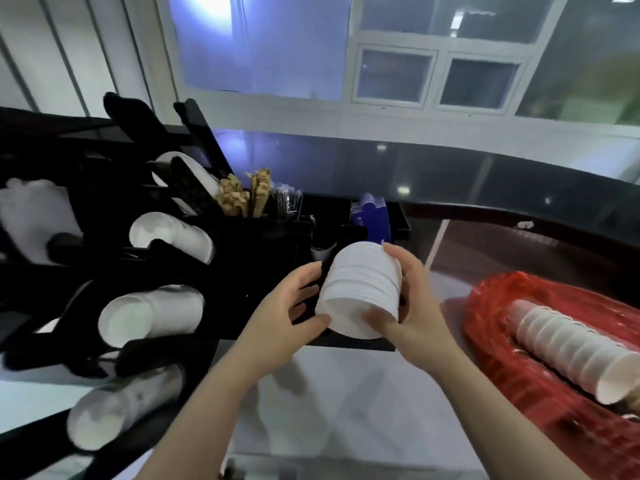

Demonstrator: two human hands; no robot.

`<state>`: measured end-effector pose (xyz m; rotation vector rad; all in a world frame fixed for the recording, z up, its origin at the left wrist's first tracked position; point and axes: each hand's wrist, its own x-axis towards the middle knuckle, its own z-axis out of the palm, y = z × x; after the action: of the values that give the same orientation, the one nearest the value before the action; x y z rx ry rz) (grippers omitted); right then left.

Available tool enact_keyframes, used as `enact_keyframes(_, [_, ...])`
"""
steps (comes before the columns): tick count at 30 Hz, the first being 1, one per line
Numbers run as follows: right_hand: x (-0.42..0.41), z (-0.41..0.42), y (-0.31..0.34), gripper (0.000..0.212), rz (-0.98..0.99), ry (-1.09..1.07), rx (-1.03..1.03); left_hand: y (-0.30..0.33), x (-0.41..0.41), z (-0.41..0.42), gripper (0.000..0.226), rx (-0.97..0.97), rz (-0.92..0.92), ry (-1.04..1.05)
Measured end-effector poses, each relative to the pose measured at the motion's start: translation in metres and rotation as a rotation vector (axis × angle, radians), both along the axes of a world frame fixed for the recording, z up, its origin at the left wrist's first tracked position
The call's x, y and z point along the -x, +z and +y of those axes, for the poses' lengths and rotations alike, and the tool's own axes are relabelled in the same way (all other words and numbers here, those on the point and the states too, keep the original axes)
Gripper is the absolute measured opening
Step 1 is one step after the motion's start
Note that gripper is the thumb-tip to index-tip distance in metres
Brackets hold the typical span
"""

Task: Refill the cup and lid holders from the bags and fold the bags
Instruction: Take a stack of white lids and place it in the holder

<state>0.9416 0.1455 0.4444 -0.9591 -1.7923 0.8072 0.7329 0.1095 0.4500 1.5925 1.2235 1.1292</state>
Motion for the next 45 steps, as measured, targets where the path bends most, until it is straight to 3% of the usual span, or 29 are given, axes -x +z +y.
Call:
enact_keyframes(7, [0.058, 0.007, 0.02, 0.084, -0.028, 0.201, -0.115, 0.02, 0.026, -0.033, 0.075, -0.037, -0.001, 0.213])
enact_keyframes(13, [0.084, 0.001, 0.051, 0.086, 0.063, 0.307, -0.201, 0.061, 0.042, -0.057, 0.094, -0.063, 0.146, 0.327])
enact_keyframes(18, [0.135, -0.036, 0.064, 0.084, 0.089, 0.333, -0.297, 0.081, 0.066, -0.099, 0.083, -0.153, 0.149, 0.467])
enact_keyframes(23, [0.193, -0.08, 0.075, 0.083, 0.086, 0.43, -0.403, 0.082, 0.113, -0.157, 0.085, -0.206, -0.004, 0.543])
enact_keyframes(29, [0.298, -0.145, 0.064, 0.095, 0.019, 0.476, -0.379, 0.068, 0.215, -0.231, 0.07, -0.082, -0.049, 0.54])
enact_keyframes(33, [0.368, -0.187, 0.038, 0.108, -0.047, 0.495, -0.273, 0.053, 0.288, -0.281, 0.055, 0.005, -0.015, 0.506])
enact_keyframes(38, [0.425, -0.211, 0.029, 0.109, -0.111, 0.491, -0.062, 0.029, 0.341, -0.287, 0.07, -0.015, -0.08, 0.522])
enact_keyframes(41, [0.442, -0.196, 0.024, 0.107, -0.14, 0.664, 0.177, 0.008, 0.367, -0.274, 0.082, -0.027, -0.095, 0.571])
enact_keyframes(43, [0.452, -0.183, 0.016, 0.096, -0.07, 0.739, 0.303, -0.004, 0.383, -0.262, 0.093, -0.031, -0.056, 0.6])
enact_keyframes(45, [0.464, -0.171, 0.004, 0.083, 0.095, 0.655, 0.404, -0.014, 0.397, -0.245, 0.095, -0.07, -0.013, 0.602])
